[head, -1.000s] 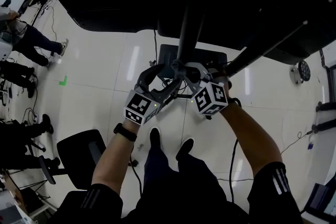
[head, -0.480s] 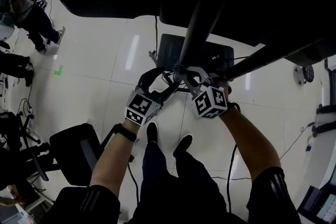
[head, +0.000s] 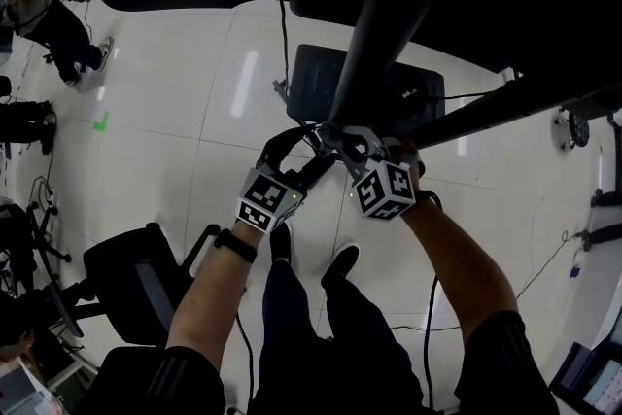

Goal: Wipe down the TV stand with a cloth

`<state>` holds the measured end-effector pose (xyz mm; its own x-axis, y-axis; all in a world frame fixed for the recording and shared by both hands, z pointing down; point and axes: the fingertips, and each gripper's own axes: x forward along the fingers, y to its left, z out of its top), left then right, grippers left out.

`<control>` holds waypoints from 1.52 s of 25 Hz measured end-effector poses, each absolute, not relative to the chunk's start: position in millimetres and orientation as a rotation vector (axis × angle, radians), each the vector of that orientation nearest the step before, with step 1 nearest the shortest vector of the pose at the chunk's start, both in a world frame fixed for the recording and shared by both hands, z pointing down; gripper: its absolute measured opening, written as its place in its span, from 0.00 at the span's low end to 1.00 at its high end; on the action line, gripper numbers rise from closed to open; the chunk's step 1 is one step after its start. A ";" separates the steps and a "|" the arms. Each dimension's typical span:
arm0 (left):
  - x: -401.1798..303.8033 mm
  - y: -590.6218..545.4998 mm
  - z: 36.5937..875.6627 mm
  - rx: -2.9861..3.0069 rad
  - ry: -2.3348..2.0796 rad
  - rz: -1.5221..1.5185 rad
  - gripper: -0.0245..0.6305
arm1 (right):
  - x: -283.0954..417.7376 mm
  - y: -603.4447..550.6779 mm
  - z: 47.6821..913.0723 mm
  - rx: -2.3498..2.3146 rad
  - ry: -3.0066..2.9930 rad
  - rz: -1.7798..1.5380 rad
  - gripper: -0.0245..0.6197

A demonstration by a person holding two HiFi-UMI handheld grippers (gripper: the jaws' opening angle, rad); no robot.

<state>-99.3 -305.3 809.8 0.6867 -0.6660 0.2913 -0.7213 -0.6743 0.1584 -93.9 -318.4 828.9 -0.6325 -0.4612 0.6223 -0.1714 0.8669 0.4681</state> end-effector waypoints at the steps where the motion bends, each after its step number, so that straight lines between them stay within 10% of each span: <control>1: -98.9 -304.5 817.2 2.631 -1.104 0.309 0.53 | -93.7 -317.7 837.7 0.450 -2.247 -0.461 0.08; 23: -103.6 -293.7 922.0 2.501 -1.104 0.377 0.55 | -92.5 -312.3 981.7 0.407 -2.159 -0.312 0.08; 38: -97.3 -244.4 764.7 2.612 -1.179 0.254 0.55 | -83.7 -245.3 790.8 0.610 -2.495 -0.205 0.08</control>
